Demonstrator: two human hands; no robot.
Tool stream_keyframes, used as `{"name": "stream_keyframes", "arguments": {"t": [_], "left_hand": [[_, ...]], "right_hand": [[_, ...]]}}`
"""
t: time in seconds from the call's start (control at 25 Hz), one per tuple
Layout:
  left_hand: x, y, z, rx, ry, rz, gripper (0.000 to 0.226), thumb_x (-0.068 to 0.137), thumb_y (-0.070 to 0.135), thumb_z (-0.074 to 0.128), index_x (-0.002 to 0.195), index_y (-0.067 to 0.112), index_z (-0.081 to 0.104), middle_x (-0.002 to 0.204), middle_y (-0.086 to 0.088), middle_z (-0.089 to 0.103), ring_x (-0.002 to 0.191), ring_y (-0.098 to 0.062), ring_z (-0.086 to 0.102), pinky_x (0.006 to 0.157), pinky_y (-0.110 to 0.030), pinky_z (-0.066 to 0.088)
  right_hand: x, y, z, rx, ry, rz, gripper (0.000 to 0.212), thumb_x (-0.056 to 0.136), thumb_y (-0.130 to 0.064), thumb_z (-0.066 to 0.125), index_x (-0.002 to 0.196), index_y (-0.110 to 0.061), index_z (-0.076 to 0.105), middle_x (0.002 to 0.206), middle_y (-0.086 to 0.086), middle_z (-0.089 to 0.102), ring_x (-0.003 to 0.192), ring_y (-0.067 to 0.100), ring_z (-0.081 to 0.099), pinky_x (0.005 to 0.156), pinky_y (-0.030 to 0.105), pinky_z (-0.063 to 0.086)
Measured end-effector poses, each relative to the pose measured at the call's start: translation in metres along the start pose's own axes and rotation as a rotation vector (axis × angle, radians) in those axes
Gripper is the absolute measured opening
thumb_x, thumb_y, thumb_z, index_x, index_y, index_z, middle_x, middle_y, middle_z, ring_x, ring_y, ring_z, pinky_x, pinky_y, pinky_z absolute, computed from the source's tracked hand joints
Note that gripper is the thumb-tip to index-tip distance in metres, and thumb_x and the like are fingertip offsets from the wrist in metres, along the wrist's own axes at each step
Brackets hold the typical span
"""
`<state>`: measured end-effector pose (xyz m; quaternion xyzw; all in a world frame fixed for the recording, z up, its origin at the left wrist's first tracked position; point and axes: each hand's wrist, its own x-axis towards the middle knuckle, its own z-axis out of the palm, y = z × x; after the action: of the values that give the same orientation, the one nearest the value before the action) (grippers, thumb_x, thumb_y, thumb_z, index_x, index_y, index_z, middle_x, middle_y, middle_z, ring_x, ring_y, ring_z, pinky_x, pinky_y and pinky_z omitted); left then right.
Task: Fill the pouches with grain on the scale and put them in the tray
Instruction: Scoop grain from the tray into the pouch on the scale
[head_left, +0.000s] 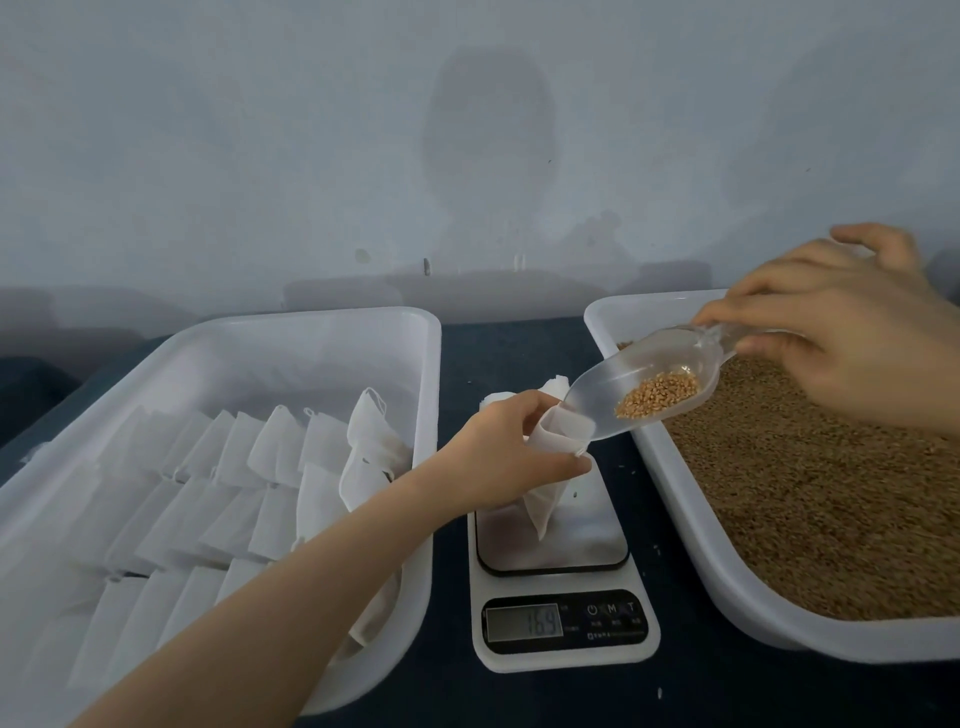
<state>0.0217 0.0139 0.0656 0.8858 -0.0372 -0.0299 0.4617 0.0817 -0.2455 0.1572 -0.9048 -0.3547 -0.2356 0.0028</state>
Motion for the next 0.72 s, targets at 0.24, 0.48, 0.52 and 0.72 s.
{"name": "stream_keyframes", "arguments": {"t": [0.24,0.48,0.52,0.72], "left_hand": [[0.001,-0.002,0.000,-0.011,0.006,0.010,0.052,0.078,0.039,0.075,0.124,0.029,0.052,0.113,0.009,0.060,0.100,-0.010,0.060,0.084,-0.027,0.055],[0.003,-0.003,0.000,-0.015,0.001,0.014,0.054,0.078,0.041,0.074,0.126,0.029,0.051,0.116,0.010,0.060,0.102,-0.010,0.060,0.085,-0.029,0.055],[0.003,-0.003,0.000,-0.019,0.001,0.016,0.054,0.078,0.041,0.074,0.126,0.029,0.051,0.116,0.010,0.060,0.102,-0.010,0.060,0.085,-0.028,0.055],[0.002,-0.003,0.000,-0.034,0.008,0.038,0.051,0.078,0.042,0.074,0.122,0.031,0.052,0.111,0.012,0.061,0.098,-0.007,0.061,0.080,-0.022,0.055]], "right_hand": [[0.006,-0.001,0.000,-0.051,-0.006,-0.026,0.035,0.081,-0.033,0.048,0.109,-0.031,0.070,0.100,-0.008,0.067,0.102,0.025,0.056,0.103,0.043,0.015],[0.008,-0.004,-0.001,-0.046,0.014,-0.046,0.032,0.078,-0.017,0.070,0.106,-0.031,0.070,0.097,-0.006,0.068,0.099,0.028,0.058,0.102,0.046,0.015],[0.008,-0.005,-0.002,-0.046,0.017,-0.055,0.032,0.078,-0.016,0.070,0.106,-0.031,0.071,0.096,-0.006,0.068,0.098,0.028,0.058,0.102,0.047,0.015],[0.013,-0.011,-0.005,-0.067,0.012,-0.107,0.030,0.079,-0.019,0.066,0.107,-0.029,0.071,0.094,-0.006,0.068,0.097,0.029,0.058,0.102,0.053,0.017]]}}
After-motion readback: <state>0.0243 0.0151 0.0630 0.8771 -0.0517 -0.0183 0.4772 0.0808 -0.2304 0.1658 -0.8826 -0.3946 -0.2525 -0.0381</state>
